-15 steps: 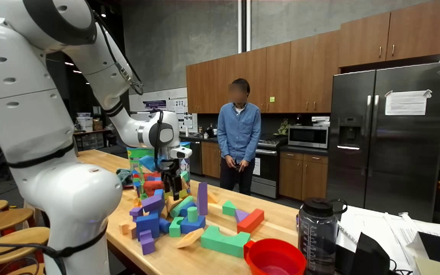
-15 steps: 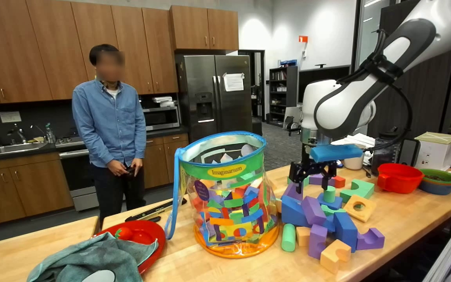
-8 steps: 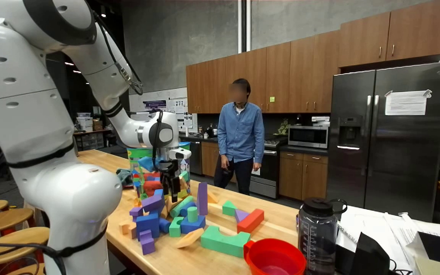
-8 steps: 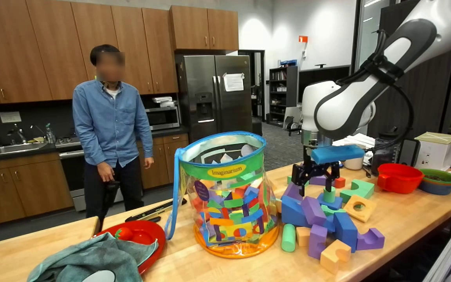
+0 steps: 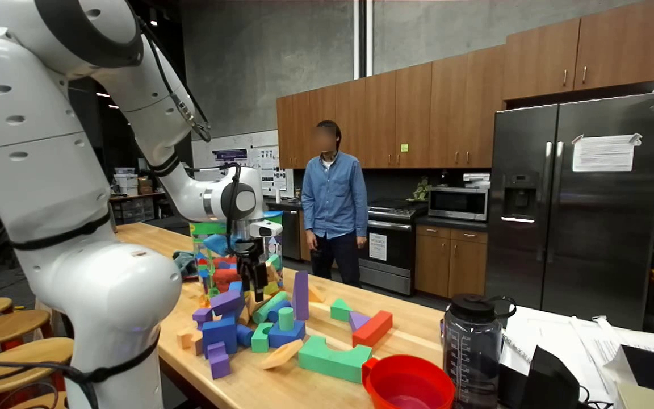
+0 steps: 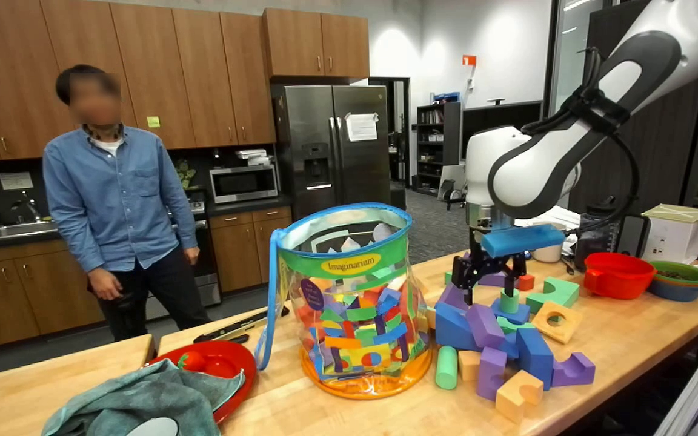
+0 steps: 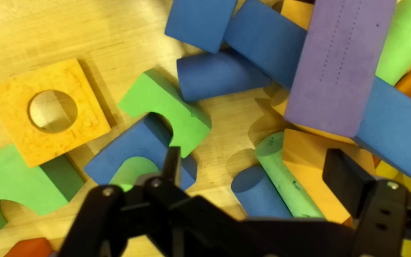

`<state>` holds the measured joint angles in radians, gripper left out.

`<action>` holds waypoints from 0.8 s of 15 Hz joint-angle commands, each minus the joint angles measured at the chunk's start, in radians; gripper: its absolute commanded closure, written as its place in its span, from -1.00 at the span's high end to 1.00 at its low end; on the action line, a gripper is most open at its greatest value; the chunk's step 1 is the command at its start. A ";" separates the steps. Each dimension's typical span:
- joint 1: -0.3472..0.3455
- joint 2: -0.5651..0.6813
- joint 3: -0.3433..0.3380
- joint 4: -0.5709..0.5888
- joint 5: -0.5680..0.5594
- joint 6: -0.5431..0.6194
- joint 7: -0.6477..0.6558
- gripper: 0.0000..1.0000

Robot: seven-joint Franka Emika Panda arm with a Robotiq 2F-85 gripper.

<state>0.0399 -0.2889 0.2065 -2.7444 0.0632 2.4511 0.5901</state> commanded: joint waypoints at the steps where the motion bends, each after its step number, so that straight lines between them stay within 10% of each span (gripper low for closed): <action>1: 0.040 -0.007 -0.002 -0.001 0.032 0.095 -0.053 1.00; 12: 0.090 -0.012 -0.002 0.003 0.159 0.179 -0.072 1.00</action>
<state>0.1205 -0.2888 0.2140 -2.7373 0.1837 2.6404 0.5339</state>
